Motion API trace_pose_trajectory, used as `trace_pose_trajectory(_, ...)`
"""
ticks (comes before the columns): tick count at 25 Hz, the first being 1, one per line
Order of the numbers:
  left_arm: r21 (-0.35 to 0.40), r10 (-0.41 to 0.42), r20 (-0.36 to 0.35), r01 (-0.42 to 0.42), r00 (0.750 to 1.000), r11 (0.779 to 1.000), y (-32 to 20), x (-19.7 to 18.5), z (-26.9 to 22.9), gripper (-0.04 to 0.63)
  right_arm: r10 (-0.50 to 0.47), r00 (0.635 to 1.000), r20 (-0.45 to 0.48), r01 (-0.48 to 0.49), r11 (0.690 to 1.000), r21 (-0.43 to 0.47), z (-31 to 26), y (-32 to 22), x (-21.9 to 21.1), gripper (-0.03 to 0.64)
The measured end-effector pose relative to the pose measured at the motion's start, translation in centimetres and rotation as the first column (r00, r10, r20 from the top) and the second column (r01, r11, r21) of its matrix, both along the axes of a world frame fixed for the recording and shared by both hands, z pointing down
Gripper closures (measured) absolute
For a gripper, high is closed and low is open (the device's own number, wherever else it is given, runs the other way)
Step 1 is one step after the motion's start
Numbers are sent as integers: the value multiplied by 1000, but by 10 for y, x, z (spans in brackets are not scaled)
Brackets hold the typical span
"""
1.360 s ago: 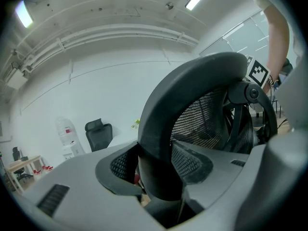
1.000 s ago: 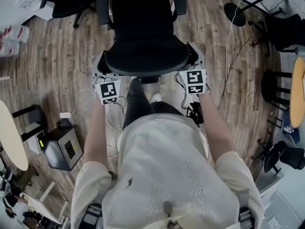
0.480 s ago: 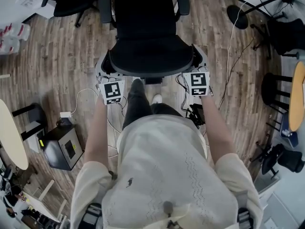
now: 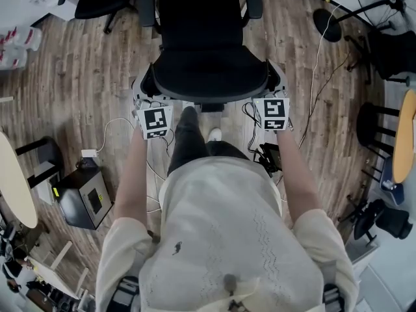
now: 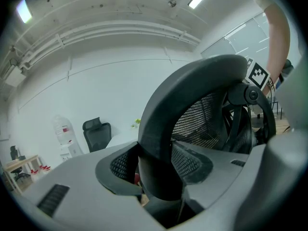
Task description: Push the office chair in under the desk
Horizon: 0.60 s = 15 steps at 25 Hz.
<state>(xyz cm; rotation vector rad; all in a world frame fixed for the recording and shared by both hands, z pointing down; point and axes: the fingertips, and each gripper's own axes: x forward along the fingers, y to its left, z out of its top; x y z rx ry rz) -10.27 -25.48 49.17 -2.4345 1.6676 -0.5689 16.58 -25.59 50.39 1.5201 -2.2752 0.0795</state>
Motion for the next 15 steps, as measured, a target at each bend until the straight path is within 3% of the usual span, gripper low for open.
trace_pose_trajectory(15,-9,12,7,-12,1000,1000,-39,-8,2,361,16,1000,2,-16,1000,3,3,-35,-8,348)
